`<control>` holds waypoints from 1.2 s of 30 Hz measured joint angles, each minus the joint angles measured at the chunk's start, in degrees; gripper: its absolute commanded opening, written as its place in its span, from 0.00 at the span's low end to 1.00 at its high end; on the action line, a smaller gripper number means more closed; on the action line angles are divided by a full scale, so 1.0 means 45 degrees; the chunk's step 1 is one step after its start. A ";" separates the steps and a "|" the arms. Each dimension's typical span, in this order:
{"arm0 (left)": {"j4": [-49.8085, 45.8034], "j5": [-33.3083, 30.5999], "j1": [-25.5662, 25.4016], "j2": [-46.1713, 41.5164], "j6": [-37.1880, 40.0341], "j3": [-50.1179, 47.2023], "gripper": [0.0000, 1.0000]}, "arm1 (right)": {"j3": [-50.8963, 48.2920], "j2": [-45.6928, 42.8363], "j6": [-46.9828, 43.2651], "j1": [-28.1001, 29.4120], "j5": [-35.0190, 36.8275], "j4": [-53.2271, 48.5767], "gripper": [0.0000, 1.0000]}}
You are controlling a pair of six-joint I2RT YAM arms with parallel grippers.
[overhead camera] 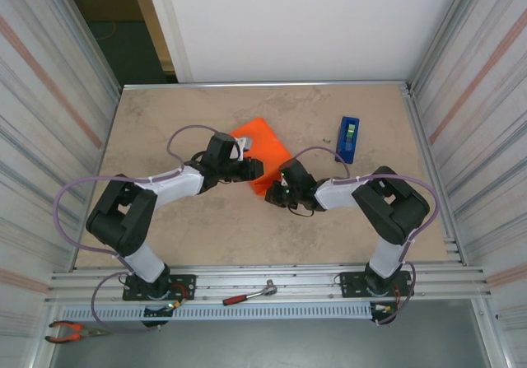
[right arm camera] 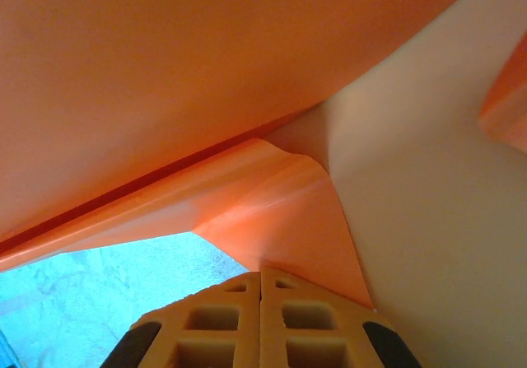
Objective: Wrap the gift box in paper
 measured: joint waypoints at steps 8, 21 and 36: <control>-0.0126 0.0005 0.0000 0.0000 0.0073 0.0170 0.29 | -0.0253 -0.0665 0.0049 -0.0321 -0.0083 -0.0534 0.00; -0.0272 0.0005 0.0000 0.0000 0.0107 0.0495 0.29 | -0.0121 -0.1005 0.0005 -0.0850 0.0049 -0.1107 0.00; -0.0690 0.0049 0.0155 0.0000 0.0437 0.1098 0.35 | -0.0398 -0.0952 0.0000 -0.0879 -0.0053 -0.0913 0.00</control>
